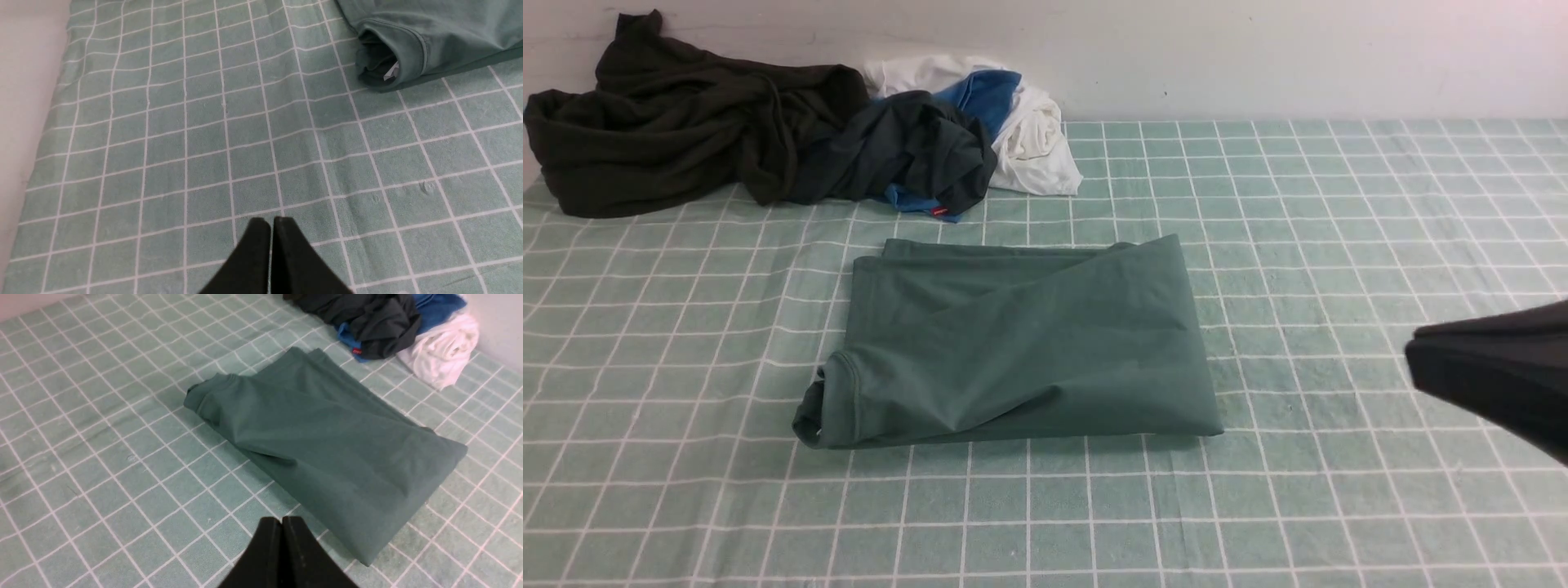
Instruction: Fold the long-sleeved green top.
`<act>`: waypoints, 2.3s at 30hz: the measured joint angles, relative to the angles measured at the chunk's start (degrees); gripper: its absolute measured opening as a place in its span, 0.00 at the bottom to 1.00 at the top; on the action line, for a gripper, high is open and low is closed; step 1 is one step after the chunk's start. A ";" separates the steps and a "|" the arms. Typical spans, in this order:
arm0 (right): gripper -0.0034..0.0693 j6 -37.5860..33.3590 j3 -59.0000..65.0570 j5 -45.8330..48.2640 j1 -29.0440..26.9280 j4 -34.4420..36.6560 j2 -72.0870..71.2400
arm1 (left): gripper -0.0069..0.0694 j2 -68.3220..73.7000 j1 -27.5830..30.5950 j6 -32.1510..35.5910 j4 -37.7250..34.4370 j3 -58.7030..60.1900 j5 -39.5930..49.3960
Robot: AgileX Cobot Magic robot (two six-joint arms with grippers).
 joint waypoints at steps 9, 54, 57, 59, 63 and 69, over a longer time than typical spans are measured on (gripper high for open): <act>0.03 7.66 7.79 -3.88 0.00 -2.17 -9.71 | 0.09 0.00 0.00 0.00 0.00 0.00 0.00; 0.03 15.05 52.65 -26.02 -40.05 -12.44 -41.89 | 0.09 -0.05 0.00 0.00 0.00 0.00 0.07; 0.03 15.05 52.65 -25.85 -40.05 -12.44 -41.89 | 0.09 -0.05 0.00 0.00 0.00 0.00 0.07; 0.03 15.05 52.65 -25.85 -40.05 -12.44 -41.89 | 0.09 -0.05 0.00 0.00 0.00 0.00 0.07; 0.03 15.05 52.65 -25.85 -40.05 -12.44 -41.89 | 0.09 -0.05 0.00 0.00 0.00 0.00 0.07; 0.03 15.11 52.65 -25.85 -40.05 -12.44 -41.89 | 0.09 -0.05 0.00 0.00 0.00 0.00 0.07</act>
